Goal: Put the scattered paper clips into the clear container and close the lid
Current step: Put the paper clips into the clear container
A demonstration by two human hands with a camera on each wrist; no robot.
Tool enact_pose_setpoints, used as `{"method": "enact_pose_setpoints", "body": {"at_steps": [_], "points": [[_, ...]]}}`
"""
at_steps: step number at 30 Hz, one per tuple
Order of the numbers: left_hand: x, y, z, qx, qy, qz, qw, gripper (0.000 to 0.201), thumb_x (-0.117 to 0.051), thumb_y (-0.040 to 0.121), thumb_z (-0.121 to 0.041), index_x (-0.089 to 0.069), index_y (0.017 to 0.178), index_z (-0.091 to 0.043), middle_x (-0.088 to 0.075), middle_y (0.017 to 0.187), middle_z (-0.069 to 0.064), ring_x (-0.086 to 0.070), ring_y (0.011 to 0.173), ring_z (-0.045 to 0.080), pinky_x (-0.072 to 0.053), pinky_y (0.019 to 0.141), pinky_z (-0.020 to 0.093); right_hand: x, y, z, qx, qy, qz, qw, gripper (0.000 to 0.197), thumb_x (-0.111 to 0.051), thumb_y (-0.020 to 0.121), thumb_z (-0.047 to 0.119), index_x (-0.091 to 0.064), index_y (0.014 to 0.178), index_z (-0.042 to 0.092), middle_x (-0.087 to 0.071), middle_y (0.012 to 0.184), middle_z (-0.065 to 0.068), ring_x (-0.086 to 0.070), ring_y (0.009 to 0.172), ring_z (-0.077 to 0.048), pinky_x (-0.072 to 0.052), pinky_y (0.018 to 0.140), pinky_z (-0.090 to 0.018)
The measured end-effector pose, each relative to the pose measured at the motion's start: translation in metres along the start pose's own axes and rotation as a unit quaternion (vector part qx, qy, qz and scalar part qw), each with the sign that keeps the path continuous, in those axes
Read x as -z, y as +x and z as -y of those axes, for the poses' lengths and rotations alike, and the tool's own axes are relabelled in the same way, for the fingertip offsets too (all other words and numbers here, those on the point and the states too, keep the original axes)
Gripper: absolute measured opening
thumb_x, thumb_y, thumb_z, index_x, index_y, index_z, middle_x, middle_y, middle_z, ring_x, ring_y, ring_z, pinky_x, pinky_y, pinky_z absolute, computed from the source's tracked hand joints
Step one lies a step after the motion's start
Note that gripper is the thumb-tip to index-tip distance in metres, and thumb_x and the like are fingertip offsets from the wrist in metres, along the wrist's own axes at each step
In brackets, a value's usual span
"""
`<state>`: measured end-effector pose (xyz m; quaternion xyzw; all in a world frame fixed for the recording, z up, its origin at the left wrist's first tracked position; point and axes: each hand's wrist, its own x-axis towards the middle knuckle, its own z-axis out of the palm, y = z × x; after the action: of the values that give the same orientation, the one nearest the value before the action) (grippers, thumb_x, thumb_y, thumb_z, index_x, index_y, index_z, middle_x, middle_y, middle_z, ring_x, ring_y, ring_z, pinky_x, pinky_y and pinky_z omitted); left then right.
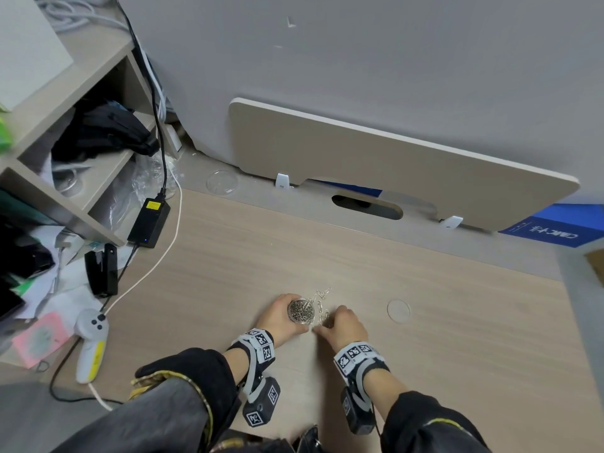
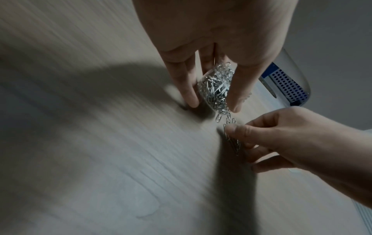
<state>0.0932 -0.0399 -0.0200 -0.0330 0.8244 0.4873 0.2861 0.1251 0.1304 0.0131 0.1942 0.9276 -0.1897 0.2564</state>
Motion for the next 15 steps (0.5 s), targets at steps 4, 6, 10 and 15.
{"method": "enact_pose_setpoints", "body": {"at_steps": [4, 6, 10, 15], "points": [[0.0006, -0.0006, 0.0011, 0.004, 0.001, 0.003, 1.0, 0.082, -0.082, 0.045, -0.038, -0.059, 0.123, -0.023, -0.063, 0.119, -0.005, -0.062, 0.108, 0.014, -0.047, 0.105, 0.036, -0.0103, 0.0019, 0.0062, 0.001, 0.019, -0.015, 1.0, 0.038, -0.067, 0.085, 0.037, -0.055, 0.11, 0.012, -0.056, 0.115, -0.008, -0.06, 0.103, -0.03, -0.047, 0.084, -0.035], [0.0015, -0.0008, 0.0024, 0.007, -0.001, 0.003, 1.0, 0.085, -0.08, 0.042, -0.043, -0.059, 0.122, -0.024, -0.063, 0.118, -0.006, -0.063, 0.108, 0.014, -0.047, 0.105, 0.036, -0.0106, 0.0046, 0.0048, 0.005, 0.039, -0.019, 0.999, 0.024, -0.064, 0.087, 0.032, -0.061, 0.103, 0.015, -0.06, 0.113, -0.008, -0.06, 0.102, -0.027, -0.047, 0.085, -0.033], [0.0031, -0.0004, 0.0047, 0.007, -0.003, -0.002, 1.0, 0.083, -0.077, 0.039, -0.048, -0.059, 0.118, -0.028, -0.065, 0.116, -0.006, -0.064, 0.106, 0.013, -0.049, 0.103, 0.036, -0.0082, 0.0065, 0.0039, 0.016, 0.04, -0.02, 0.999, 0.018, -0.061, 0.089, 0.028, -0.065, 0.099, 0.015, -0.063, 0.11, -0.008, -0.061, 0.102, -0.028, -0.046, 0.084, -0.032], [0.0028, -0.0006, 0.0005, 0.005, 0.002, -0.001, 1.0, 0.081, -0.08, 0.043, -0.042, -0.06, 0.119, -0.025, -0.064, 0.117, -0.006, -0.063, 0.107, 0.014, -0.048, 0.104, 0.035, -0.0045, 0.0071, 0.0071, 0.011, 0.056, -0.007, 0.998, 0.017, -0.058, 0.083, 0.024, -0.068, 0.092, 0.014, -0.068, 0.103, -0.008, -0.063, 0.097, -0.028, -0.047, 0.078, -0.029]]}}
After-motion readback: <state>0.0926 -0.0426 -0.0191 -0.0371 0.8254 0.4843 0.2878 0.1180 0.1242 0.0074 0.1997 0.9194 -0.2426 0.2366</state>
